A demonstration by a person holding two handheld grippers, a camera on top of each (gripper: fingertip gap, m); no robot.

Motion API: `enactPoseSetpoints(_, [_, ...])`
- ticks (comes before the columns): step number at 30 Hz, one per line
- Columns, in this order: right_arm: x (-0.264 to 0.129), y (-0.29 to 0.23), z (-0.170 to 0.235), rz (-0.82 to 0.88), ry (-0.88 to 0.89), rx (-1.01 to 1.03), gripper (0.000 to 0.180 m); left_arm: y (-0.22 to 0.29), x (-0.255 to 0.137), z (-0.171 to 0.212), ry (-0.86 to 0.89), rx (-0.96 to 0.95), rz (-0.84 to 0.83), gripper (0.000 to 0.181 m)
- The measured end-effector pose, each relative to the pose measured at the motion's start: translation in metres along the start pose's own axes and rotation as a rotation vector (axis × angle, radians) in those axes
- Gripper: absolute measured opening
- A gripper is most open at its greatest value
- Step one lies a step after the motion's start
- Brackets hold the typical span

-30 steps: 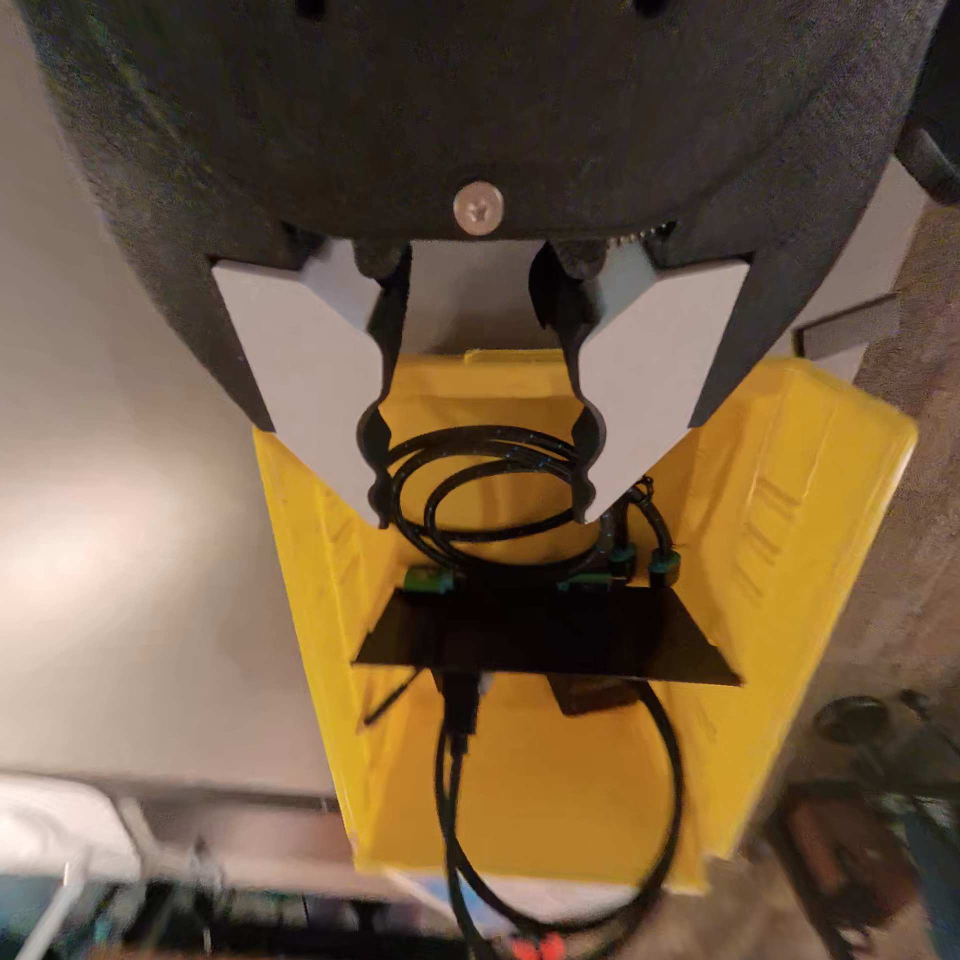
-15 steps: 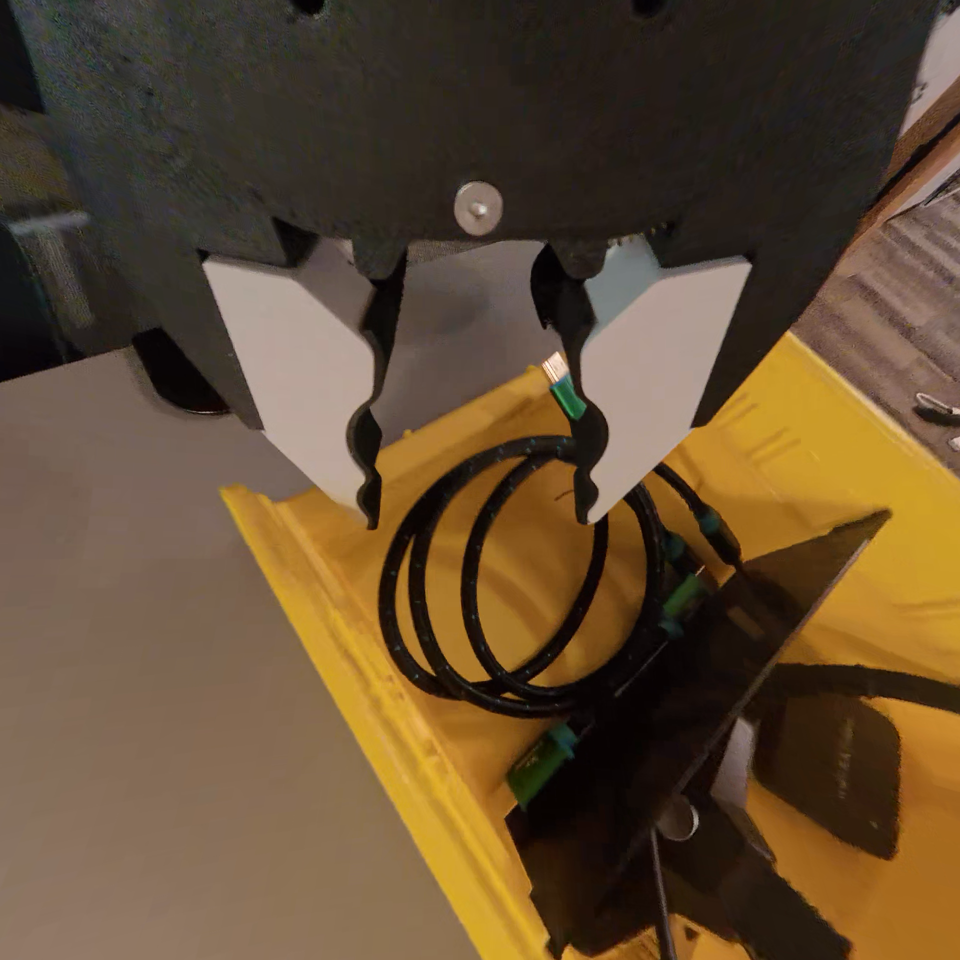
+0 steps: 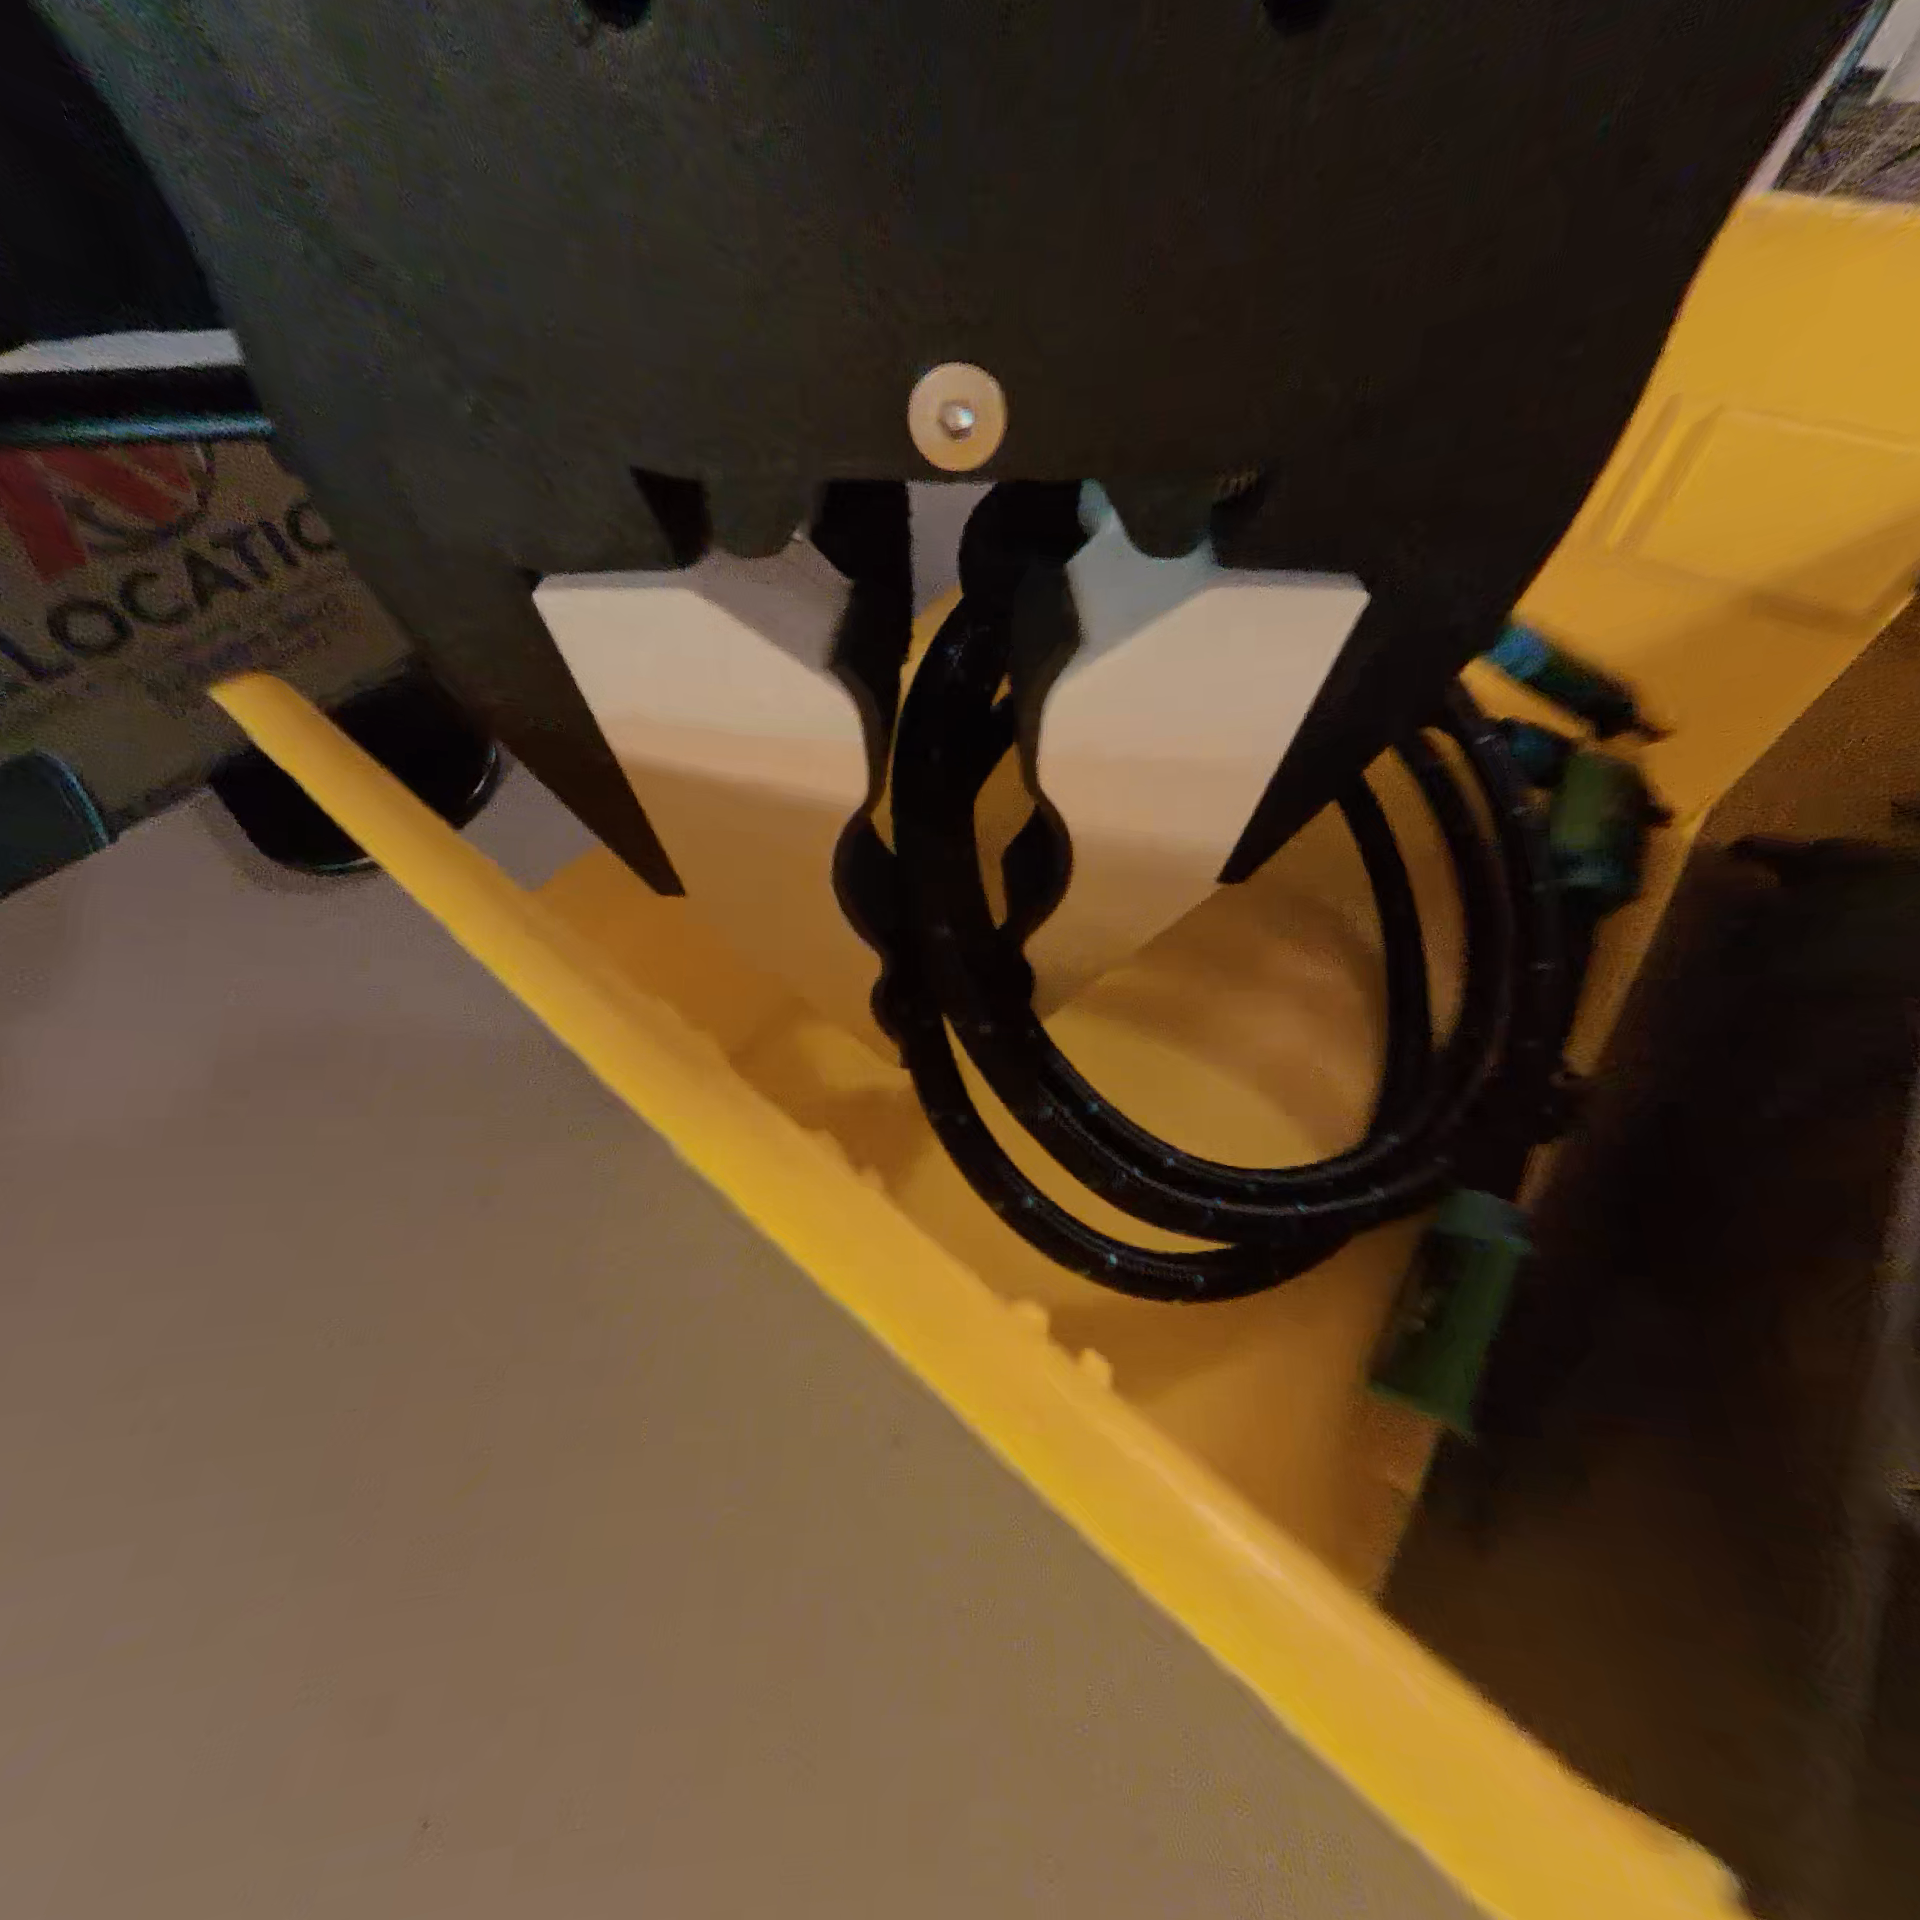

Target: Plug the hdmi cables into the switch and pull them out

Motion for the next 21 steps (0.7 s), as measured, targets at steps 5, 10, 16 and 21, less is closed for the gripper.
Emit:
enactPoseSetpoints(5, [-0.001,-0.002,0.000,0.002,0.005,-0.016,0.030,-0.013,-0.049,-0.009,0.151,-0.090,-0.130,0.001])
enactPoseSetpoints(10, [-0.002,-0.003,-0.001,0.000,0.012,-0.028,0.030,-0.017,-0.113,-0.008,0.292,-0.185,-0.296,0.000])
enactPoseSetpoints(16, [-0.002,-0.004,-0.001,0.006,0.012,-0.039,0.030,0.033,-0.195,-0.046,0.532,-0.100,-0.459,0.000])
enactPoseSetpoints(21, [-0.002,-0.003,-0.001,0.020,0.015,-0.046,0.030,0.105,-0.225,-0.108,0.668,0.059,-0.527,0.000])
Point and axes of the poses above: each gripper's, where its closed fingertips meet, x out along the fingers, z out of its underside, y = z × x across the jaws, the point moved 2 cm from there along -x, back along the fingers, and after that the axes turned 2 degrees about z, right-handed, at the moved point
